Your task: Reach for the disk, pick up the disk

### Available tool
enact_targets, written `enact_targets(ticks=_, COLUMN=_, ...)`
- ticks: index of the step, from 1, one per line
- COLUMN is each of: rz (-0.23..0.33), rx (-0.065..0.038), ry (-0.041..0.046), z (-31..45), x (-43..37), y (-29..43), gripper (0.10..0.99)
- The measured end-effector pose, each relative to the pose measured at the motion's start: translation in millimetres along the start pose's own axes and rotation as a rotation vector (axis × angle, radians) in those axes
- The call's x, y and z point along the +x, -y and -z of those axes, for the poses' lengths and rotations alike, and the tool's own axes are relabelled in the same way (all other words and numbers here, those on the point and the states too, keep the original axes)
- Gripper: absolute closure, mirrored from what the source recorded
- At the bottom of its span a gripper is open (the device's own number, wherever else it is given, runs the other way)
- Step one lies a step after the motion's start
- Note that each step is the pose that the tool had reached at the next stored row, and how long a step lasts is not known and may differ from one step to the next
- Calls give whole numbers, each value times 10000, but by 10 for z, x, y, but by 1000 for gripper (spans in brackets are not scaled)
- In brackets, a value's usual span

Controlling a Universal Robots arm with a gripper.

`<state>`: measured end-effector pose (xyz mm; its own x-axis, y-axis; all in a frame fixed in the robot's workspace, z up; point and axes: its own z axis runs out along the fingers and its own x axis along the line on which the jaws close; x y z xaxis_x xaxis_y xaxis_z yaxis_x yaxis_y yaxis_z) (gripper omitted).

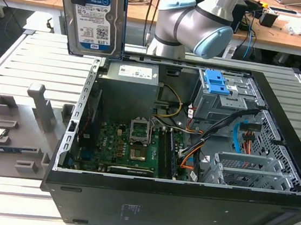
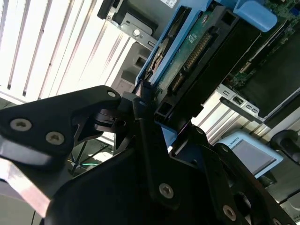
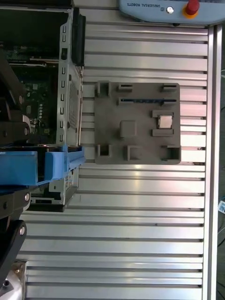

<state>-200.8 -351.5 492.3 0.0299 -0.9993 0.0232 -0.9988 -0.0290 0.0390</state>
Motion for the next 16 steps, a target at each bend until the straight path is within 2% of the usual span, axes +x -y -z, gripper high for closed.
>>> enact_targets(ticks=2, rz=-1, rx=1, ry=0, z=3, x=0, y=93, gripper=718)
enact_targets(ticks=6, rz=0, rx=1, ry=0, z=13, x=0, y=342, gripper=718)
enact_targets(ticks=12, rz=-1, rx=1, ry=0, z=22, x=0, y=582, gripper=718)
enact_targets(ticks=16, rz=0, rx=0, ry=0, z=32, x=-1, y=817, gripper=718)
